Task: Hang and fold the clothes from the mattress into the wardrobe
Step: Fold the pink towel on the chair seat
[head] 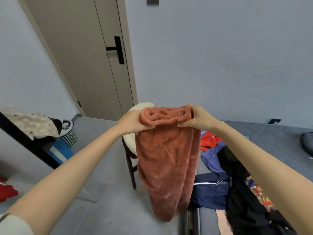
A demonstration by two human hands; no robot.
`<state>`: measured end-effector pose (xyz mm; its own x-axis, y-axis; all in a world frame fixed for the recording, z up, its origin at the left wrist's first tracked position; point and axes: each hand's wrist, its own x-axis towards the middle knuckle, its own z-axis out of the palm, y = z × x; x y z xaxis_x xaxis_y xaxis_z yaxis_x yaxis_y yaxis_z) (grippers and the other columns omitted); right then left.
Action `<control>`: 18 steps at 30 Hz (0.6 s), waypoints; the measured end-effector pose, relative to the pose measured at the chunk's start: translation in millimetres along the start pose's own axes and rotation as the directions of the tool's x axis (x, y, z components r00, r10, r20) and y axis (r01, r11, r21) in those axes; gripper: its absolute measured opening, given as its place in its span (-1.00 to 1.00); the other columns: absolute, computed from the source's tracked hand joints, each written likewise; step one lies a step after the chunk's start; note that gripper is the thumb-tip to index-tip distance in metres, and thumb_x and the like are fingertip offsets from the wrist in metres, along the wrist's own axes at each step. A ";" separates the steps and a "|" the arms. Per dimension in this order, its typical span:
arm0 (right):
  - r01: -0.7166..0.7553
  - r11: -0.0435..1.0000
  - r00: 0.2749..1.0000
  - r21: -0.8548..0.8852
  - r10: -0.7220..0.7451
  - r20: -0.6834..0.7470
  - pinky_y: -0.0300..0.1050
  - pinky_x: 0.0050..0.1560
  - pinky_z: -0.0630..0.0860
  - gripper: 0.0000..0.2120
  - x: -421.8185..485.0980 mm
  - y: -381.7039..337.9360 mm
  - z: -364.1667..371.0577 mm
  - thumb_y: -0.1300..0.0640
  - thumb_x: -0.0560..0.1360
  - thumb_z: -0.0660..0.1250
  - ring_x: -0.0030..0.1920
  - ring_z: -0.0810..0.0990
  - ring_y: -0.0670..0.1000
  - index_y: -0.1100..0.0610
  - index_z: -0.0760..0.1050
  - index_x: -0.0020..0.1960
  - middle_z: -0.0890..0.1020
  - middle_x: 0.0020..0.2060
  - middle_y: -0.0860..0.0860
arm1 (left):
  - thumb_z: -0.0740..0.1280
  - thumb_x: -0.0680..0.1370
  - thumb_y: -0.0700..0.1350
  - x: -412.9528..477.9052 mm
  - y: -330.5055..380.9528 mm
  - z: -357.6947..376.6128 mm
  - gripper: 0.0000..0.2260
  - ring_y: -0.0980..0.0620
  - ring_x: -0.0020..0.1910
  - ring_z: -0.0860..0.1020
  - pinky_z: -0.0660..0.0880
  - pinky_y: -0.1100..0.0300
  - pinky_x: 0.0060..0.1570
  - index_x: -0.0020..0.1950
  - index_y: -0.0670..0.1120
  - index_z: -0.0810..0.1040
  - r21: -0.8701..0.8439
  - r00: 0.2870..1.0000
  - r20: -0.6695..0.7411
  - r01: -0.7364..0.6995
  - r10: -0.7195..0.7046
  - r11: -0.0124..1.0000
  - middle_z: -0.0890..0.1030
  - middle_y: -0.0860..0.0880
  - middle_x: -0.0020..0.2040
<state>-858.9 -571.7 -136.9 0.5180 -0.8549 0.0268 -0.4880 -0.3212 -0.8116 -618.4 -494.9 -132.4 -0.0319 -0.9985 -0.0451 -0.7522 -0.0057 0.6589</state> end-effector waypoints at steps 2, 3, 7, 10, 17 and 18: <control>0.002 0.999 0.999 -0.040 -0.003 -0.043 -0.22 -0.06 0.47 -0.65 21.4 18.1 -12.6 0.25 0.32 0.54 -0.01 0.59 0.00 0.08 0.51 0.04 0.63 -0.01 0.00 | 0.46 0.44 0.03 30.5 6.7 7.8 -0.62 0.03 -0.36 0.65 0.45 0.38 -0.45 0.21 0.22 0.45 -0.058 0.999 0.033 0.031 -0.029 0.998 0.66 0.17 -0.29; 0.005 0.998 0.998 -0.059 -0.008 -0.055 -0.21 -0.04 0.47 -0.62 31.3 26.6 -17.9 0.25 0.34 0.53 0.01 0.58 0.01 0.14 0.50 0.10 0.61 0.02 0.01 | 0.45 0.45 -0.01 46.0 7.9 12.8 -0.59 0.00 -0.38 0.66 0.49 0.30 -0.49 0.25 0.18 0.44 -0.126 0.997 0.053 0.060 -0.054 0.990 0.68 0.10 -0.21; -0.006 0.990 0.993 -0.141 -0.010 -0.115 -0.03 0.08 0.48 -0.63 71.4 60.9 -37.6 0.17 0.40 0.48 0.07 0.56 0.04 0.15 0.48 0.16 0.62 0.08 0.04 | 0.46 0.47 -0.06 104.9 12.7 28.3 -0.62 -0.07 -0.31 0.68 0.64 0.10 -0.28 0.25 0.08 0.48 -0.315 0.990 0.071 0.141 -0.125 0.939 0.68 -0.03 -0.15; -0.038 0.974 0.982 -0.223 -0.004 -0.187 0.06 0.09 0.49 -0.66 104.3 84.0 -49.0 0.24 0.46 0.37 0.14 0.55 0.15 0.14 0.46 0.22 0.62 0.12 0.10 | 0.48 0.43 -0.01 153.2 7.7 35.4 -0.65 -0.04 -0.26 0.69 0.64 0.05 -0.14 0.19 0.06 0.53 -0.370 0.985 0.076 0.170 -0.152 0.913 0.69 0.02 -0.18; -0.073 0.992 0.939 -0.104 0.034 -0.341 -0.36 -0.09 0.34 -0.50 186.5 117.8 -57.8 0.55 0.35 0.15 0.00 0.48 -0.04 0.27 0.45 0.23 0.61 0.05 0.11 | 0.51 0.41 -0.02 276.9 -19.2 45.0 -0.60 0.00 -0.24 0.69 0.63 0.12 -0.11 0.23 0.05 0.55 -0.474 0.982 0.104 0.186 -0.155 0.861 0.66 0.02 0.01; -0.079 0.993 0.930 -0.084 0.044 -0.365 -0.41 -0.12 0.32 -0.52 200.6 123.5 -58.5 0.55 0.36 0.14 0.00 0.48 -0.04 0.28 0.46 0.22 0.60 0.03 0.09 | 0.50 0.42 -0.07 295.4 -24.1 46.3 -0.61 0.02 -0.23 0.68 0.63 0.17 -0.15 0.23 0.01 0.55 -0.500 0.981 0.119 0.194 -0.155 0.844 0.65 0.00 0.04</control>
<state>-856.4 -806.6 -197.6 0.2041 -0.9577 0.2026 -0.5848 -0.2853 -0.7594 -640.2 -787.1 -196.4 0.0066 -0.9718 -0.2358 -0.3117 -0.2261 0.9229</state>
